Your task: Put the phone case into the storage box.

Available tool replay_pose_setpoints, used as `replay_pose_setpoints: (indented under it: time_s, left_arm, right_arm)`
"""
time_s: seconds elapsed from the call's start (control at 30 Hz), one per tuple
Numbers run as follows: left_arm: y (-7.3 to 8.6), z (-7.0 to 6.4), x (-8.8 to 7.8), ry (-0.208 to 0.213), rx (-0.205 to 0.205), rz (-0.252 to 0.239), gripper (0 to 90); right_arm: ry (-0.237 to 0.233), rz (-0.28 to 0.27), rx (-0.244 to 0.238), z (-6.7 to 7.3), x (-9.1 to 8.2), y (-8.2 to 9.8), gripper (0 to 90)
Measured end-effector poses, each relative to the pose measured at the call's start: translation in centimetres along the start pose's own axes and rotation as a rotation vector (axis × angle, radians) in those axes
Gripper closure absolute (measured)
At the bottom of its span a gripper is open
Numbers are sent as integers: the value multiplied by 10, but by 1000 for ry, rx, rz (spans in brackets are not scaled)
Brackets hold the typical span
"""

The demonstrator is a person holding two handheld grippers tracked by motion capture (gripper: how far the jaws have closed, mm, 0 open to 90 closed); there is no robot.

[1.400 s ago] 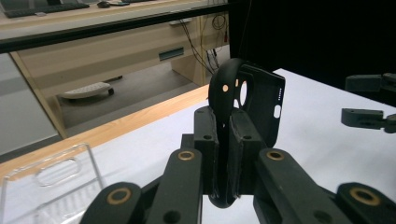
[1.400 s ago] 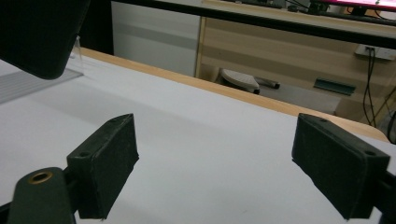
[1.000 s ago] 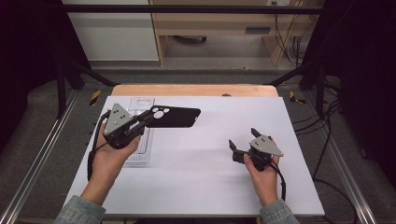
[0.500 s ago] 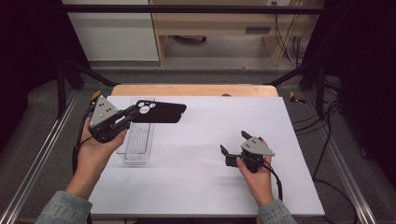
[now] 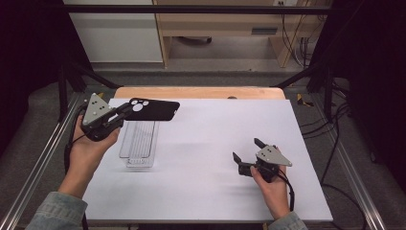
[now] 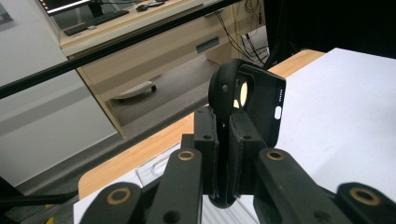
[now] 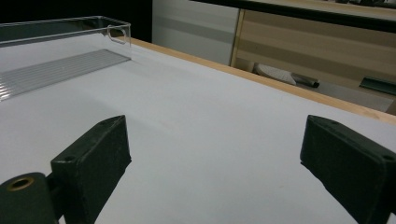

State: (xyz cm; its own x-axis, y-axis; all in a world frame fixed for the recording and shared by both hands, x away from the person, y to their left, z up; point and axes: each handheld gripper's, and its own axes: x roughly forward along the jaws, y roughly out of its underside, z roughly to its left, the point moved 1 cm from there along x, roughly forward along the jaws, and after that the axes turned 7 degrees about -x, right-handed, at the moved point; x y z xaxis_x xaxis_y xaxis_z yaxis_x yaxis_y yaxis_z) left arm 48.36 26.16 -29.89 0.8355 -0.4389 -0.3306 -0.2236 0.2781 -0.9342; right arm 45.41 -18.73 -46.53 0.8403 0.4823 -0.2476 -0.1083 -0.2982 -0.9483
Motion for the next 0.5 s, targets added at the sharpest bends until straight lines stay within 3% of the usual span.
replay_pose_setpoints:
  time_s: [0.2, 0.3, 0.5]
  left_arm:
    - [-1, 13, -1, -29, -2, 18, 831]
    - [-6, 22, -1, -52, 5, 16, 831]
    - [-15, 27, 3, -76, 10, 12, 831]
  right_arm:
    - [-4, -14, 20, -6, -18, 5, 78]
    - [14, -48, 29, -9, -32, 9, 66]
    - [34, -83, 25, -7, -36, 18, 66]
